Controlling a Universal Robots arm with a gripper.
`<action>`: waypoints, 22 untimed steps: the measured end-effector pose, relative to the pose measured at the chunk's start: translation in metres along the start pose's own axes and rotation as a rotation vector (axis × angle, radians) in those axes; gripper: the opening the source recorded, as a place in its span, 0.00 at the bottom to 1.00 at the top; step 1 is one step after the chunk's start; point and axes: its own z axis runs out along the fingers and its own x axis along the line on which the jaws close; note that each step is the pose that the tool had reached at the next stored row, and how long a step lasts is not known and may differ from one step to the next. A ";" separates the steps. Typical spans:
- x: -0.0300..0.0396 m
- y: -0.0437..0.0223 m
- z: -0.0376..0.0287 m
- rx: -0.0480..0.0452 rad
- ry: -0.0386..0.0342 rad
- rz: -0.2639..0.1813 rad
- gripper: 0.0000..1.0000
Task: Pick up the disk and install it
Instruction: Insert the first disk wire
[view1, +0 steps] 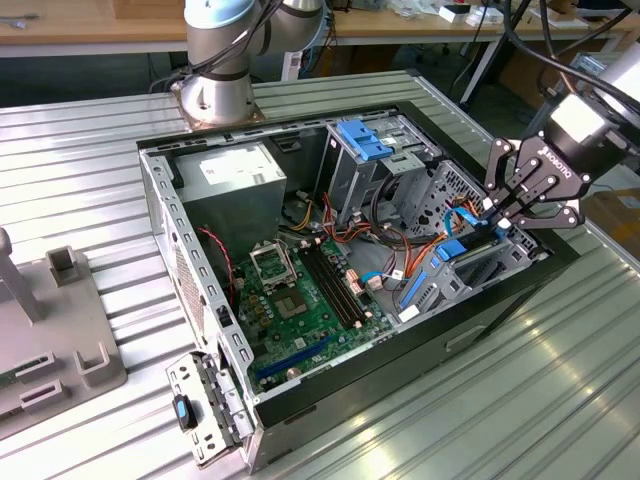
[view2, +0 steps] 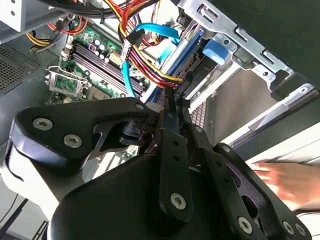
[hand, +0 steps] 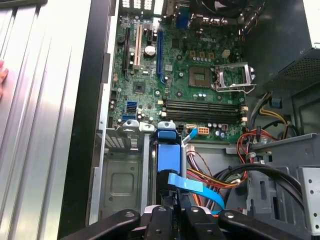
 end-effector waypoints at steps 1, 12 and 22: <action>0.0000 -0.0001 0.0001 -0.0003 -0.0010 0.000 0.16; -0.0004 -0.0074 0.0000 -0.0031 -0.0107 0.041 0.16; -0.0017 -0.0097 0.0025 -0.0034 -0.0113 0.042 0.16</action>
